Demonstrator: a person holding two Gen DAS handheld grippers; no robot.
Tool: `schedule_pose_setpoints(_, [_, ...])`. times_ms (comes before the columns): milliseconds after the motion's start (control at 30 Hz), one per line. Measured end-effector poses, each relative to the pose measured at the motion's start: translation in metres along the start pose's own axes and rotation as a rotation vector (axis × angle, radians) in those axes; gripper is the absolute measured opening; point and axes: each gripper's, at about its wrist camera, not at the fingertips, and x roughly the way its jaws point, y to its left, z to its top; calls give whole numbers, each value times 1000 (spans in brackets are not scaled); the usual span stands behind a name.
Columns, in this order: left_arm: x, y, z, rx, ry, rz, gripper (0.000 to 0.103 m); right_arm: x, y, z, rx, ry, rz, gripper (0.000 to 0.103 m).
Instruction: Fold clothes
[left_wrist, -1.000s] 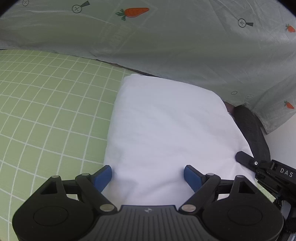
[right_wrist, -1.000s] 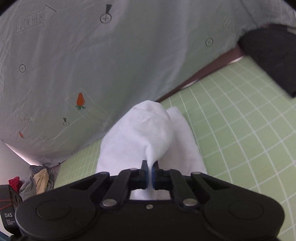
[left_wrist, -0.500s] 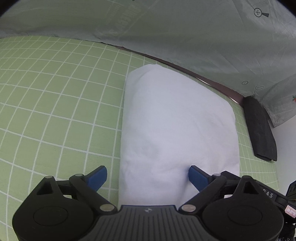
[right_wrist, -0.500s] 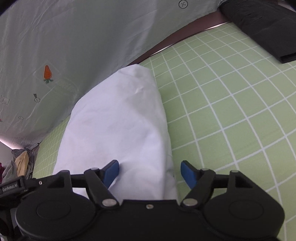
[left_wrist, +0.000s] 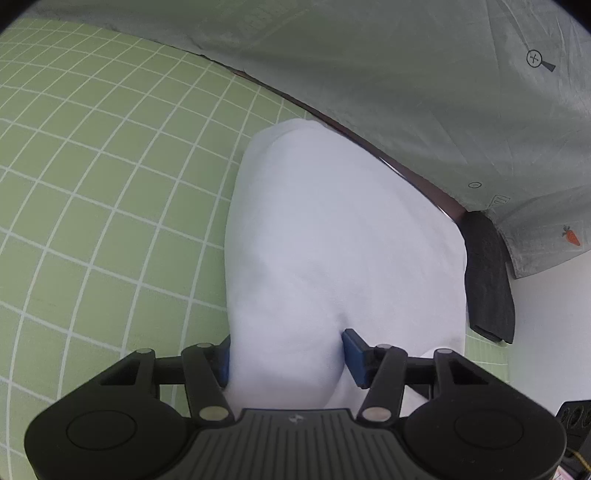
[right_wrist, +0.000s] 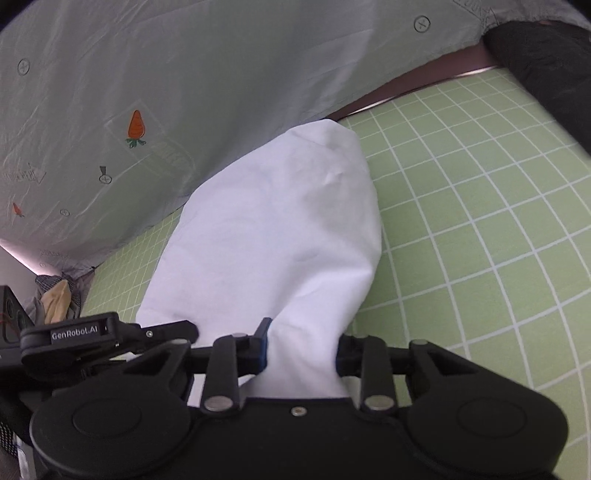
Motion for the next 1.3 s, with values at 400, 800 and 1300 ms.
schedule_pose_setpoints(400, [-47, -25, -47, 130, 85, -112, 53, -95, 29, -59, 89, -102, -113, 28])
schedule_pose_setpoints(800, [-13, -148, -93, 223, 55, -154, 53, -176, -54, -47, 131, -182, -140, 28])
schedule_pose_setpoints(1300, [126, -400, -62, 170, -169, -208, 53, -241, -273, 175, -146, -282, -92, 28])
